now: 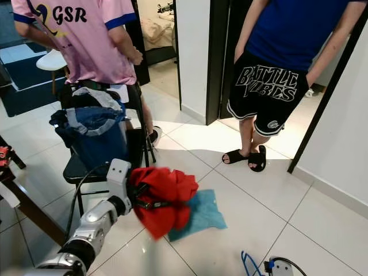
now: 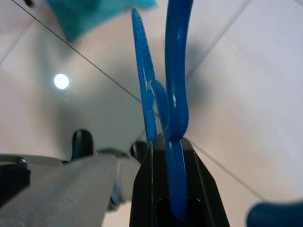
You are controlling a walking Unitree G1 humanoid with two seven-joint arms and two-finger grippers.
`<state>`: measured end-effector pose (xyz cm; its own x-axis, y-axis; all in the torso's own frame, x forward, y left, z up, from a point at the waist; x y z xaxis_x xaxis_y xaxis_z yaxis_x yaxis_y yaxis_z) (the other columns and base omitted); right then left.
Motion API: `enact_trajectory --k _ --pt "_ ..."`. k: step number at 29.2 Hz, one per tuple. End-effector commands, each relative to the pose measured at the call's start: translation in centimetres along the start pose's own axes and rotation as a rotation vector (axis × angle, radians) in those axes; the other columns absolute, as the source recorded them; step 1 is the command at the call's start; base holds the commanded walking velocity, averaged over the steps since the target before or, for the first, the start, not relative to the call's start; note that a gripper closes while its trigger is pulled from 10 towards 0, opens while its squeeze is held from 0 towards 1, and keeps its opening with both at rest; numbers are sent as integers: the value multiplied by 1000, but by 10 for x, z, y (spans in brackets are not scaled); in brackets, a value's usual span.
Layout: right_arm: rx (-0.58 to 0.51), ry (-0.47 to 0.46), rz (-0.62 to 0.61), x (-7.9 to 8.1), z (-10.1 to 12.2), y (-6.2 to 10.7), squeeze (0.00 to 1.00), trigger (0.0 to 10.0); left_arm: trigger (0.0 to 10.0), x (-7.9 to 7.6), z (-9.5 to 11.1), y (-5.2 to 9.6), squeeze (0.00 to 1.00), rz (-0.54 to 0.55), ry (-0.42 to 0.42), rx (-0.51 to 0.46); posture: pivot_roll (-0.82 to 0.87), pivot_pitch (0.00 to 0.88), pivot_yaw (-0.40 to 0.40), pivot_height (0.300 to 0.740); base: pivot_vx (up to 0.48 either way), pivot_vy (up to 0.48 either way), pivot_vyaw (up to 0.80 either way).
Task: Hang hanger
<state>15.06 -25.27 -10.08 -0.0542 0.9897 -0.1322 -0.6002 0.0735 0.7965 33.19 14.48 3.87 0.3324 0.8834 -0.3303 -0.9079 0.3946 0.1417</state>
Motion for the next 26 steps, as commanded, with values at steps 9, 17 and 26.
enact_trajectory --k 9,17,26 --pt "-463 182 30 -25 178 -7 0 10000 10000 14 26 5 0 48 -28 -114 6 0 -20 740 0 0 0" --pt "-591 213 44 -26 212 2 0 10000 10000 12 52 0 0 35 -69 -205 11 0 -24 740 0 0 0" --pt "-601 268 68 -23 220 4 0 10000 10000 4 56 -3 0 9 -86 -225 14 0 -24 740 0 0 0"
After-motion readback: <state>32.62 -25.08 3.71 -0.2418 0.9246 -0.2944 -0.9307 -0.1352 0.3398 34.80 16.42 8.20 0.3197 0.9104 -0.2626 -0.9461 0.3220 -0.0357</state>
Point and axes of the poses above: a point about 5 cm out from each wrist's last joint towards the gripper, its own y axis pointing back from the gripper into the wrist, its own z axis along the axis of the wrist's last joint, x = y × z, the point moved 2 cm from there along -y, pointing out of the wrist towards the gripper, and after that the axes turned 14 degrees about y, right-handed, at the moved point
